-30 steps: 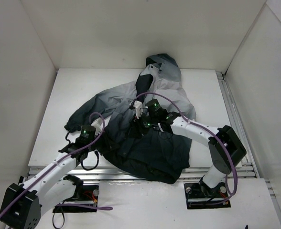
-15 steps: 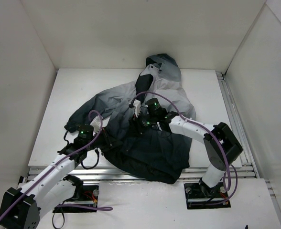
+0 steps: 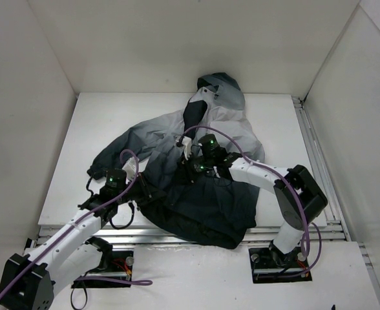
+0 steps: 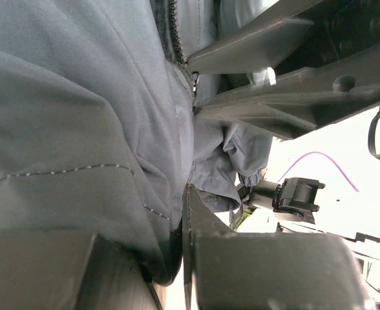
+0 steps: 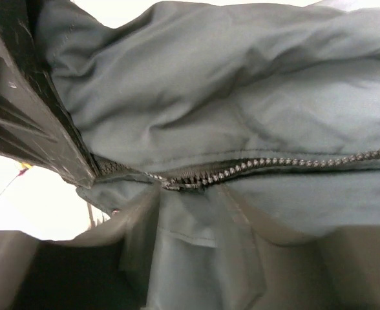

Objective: Zip up the jacket

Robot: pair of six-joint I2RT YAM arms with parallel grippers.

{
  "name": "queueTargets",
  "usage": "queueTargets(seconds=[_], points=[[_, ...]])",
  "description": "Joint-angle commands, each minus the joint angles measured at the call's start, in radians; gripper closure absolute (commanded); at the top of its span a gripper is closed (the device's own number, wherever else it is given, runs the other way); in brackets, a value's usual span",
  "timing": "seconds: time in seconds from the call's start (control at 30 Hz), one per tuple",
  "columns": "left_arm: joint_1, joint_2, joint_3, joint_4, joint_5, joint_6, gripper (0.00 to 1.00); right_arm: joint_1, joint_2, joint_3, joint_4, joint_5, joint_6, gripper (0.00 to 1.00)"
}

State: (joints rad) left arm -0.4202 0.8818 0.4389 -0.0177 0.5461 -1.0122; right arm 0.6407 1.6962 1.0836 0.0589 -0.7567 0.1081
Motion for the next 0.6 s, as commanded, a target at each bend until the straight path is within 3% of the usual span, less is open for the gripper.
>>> queueTargets(seconds=[0.0,0.43,0.57], points=[[-0.006,-0.012,0.007,0.11,0.015,-0.019,1.0,-0.004,-0.039,-0.016,0.055,-0.009,-0.002,0.59],[-0.006,-0.014,0.003,0.18,0.083,-0.011,1.0,-0.045,-0.018,0.019,0.056,-0.055,-0.015,0.39],[-0.006,-0.003,0.003,0.209,0.097,-0.012,1.0,-0.044,0.0,0.038,0.059,-0.09,-0.015,0.39]])
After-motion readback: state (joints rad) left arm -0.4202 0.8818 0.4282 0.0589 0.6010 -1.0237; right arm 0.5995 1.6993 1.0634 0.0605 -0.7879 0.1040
